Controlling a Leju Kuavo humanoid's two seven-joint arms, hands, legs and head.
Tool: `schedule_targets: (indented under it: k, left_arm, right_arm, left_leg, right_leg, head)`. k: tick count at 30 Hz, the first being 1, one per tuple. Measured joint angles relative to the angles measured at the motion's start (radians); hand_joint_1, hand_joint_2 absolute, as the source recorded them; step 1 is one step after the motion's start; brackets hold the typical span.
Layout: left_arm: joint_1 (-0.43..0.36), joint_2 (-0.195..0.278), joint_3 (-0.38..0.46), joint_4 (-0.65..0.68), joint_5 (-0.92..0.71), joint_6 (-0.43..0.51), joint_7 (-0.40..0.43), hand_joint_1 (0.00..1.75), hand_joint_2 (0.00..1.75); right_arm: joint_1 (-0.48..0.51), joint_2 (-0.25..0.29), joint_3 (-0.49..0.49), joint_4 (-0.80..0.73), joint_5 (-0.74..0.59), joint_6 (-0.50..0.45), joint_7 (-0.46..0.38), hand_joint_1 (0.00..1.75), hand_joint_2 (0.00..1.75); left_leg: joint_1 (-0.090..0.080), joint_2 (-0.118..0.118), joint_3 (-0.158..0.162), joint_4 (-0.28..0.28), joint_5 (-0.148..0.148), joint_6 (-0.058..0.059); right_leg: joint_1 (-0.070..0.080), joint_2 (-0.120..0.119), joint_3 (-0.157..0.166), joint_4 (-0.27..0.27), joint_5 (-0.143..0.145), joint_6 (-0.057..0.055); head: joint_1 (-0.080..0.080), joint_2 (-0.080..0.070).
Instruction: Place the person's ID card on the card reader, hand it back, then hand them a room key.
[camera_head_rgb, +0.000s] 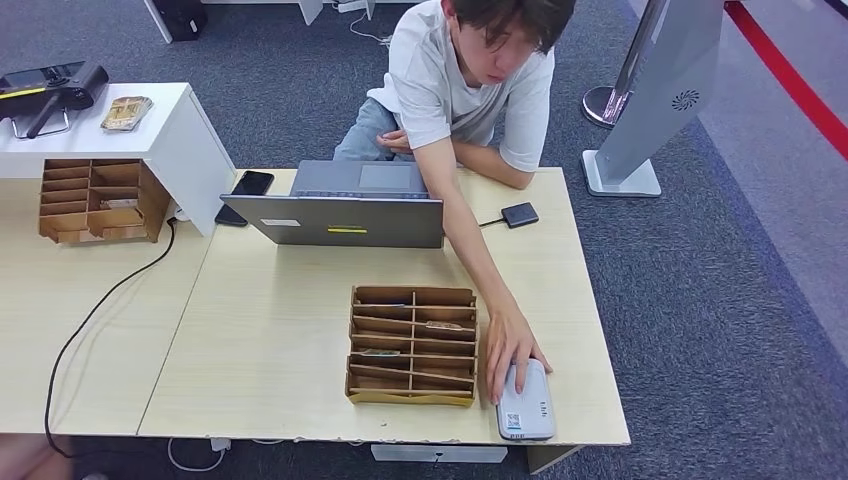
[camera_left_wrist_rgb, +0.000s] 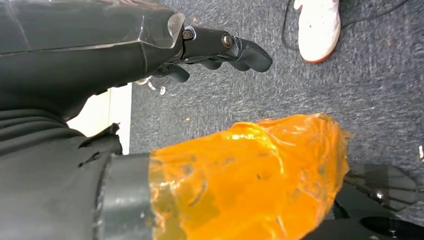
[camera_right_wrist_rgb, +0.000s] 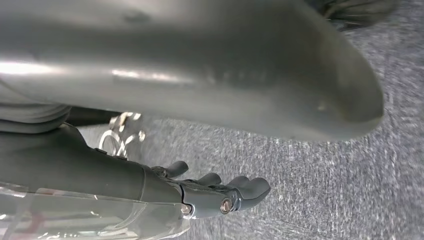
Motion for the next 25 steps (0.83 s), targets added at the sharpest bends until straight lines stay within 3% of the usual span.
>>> schedule_targets:
  k: [8, 25]
  left_arm:
    - [0.0, 0.0, -0.004, 0.0, 0.004, -0.032, 0.039, 0.0, 0.0]
    - [-0.001, 0.005, -0.036, 0.0, -0.021, -0.054, -0.032, 0.0, 0.0]
  right_arm:
    - [0.001, 0.037, 0.12, 0.02, 0.146, 0.044, 0.073, 0.0, 0.0]
    - [0.003, 0.046, 0.183, 0.025, 0.166, 0.029, 0.107, 0.0, 0.0]
  left_leg:
    - [0.0, 0.0, 0.001, 0.0, 0.0, 0.0]
    - [0.0, 0.0, 0.001, 0.0, 0.0, 0.0]
  right_leg:
    - [0.0, 0.0, 0.0, 0.0, 0.0, 0.0]
    - [0.0, 0.0, 0.0, 0.0, 0.0, 0.0]
  head:
    - [0.0, 0.0]
    - [0.0, 0.0]
